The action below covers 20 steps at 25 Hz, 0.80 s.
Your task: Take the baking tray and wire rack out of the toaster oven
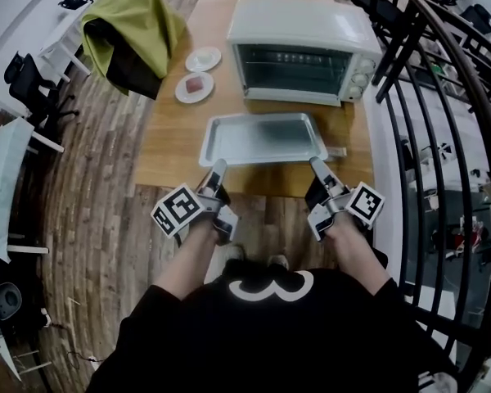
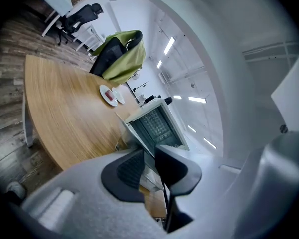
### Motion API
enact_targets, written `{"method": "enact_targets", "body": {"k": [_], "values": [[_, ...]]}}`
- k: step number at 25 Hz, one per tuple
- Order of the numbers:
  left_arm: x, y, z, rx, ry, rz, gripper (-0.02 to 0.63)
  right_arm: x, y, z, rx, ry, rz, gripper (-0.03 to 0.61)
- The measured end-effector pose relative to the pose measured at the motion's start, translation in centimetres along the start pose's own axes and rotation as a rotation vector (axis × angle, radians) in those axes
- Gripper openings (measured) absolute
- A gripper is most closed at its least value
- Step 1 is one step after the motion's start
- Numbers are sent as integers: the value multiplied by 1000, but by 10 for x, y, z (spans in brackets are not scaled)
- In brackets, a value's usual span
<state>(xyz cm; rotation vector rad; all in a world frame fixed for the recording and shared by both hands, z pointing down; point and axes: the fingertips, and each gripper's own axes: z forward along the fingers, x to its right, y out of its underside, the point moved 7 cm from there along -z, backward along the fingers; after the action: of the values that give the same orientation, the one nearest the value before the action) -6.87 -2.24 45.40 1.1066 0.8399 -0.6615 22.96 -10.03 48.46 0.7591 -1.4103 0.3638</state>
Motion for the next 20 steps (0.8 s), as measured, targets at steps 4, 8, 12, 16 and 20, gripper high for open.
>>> {"method": "enact_targets", "body": {"k": [4, 8, 12, 16, 20], "values": [[-6, -7, -11, 25, 2, -13, 75, -8, 7, 8, -31, -11, -32, 27], [-22, -38, -28, 34, 15, -14, 75, -22, 34, 33, -32, -19, -42, 26], [-46, -79, -50, 39, 17, -10, 75, -36, 73, 65, -37, -20, -40, 26], [-70, -115, -71, 38, 16, -15, 75, -49, 109, 94, -40, -15, -44, 26], [-92, -148, -86, 36, 14, -14, 75, -57, 141, 120, -40, -14, -37, 27]]}}
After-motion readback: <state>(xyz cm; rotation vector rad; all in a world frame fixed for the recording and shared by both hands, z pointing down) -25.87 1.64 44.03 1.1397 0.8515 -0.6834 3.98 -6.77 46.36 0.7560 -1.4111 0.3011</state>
